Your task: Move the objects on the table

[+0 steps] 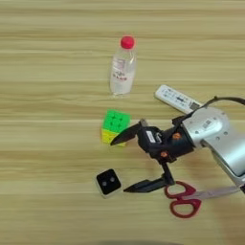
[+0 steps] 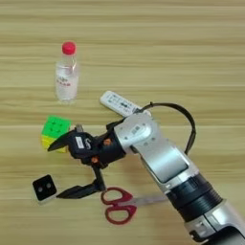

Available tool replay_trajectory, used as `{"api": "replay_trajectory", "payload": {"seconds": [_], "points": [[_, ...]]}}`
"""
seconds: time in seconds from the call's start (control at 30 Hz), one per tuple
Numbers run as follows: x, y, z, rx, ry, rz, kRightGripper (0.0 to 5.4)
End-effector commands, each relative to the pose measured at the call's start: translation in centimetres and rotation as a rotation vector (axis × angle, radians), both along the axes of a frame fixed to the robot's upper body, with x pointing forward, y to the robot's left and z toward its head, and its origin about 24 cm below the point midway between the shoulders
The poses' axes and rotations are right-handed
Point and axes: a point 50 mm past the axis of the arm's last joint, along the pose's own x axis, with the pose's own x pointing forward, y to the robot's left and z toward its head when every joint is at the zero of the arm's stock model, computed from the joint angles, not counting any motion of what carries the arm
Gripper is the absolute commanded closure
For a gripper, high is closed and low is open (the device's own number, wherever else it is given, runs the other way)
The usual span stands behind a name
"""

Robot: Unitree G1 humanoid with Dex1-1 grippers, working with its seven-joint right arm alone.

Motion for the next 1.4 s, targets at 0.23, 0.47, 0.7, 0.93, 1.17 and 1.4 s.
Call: {"api": "replay_trajectory", "payload": {"seconds": [0.23, 0.47, 0.7, 0.93, 1.17, 1.4], "points": [[1.0, 1.7, 1.6, -0.071, -0.167, 0.101, 0.07], [1.0, 2.4, 0.8, -0.141, -0.187, 0.145, 0.07], [0.9, 3.1, 0.4, -0.153, -0.197, 0.162, 0.07], [0.8, 3.8, 0.1, -0.144, -0.204, 0.161, 0.74], [0.9, 4.2, -0.1, -0.128, -0.198, 0.154, 1.39], [1.0, 4.2, -0.2, -0.12, -0.189, 0.144, 2.11]]}}
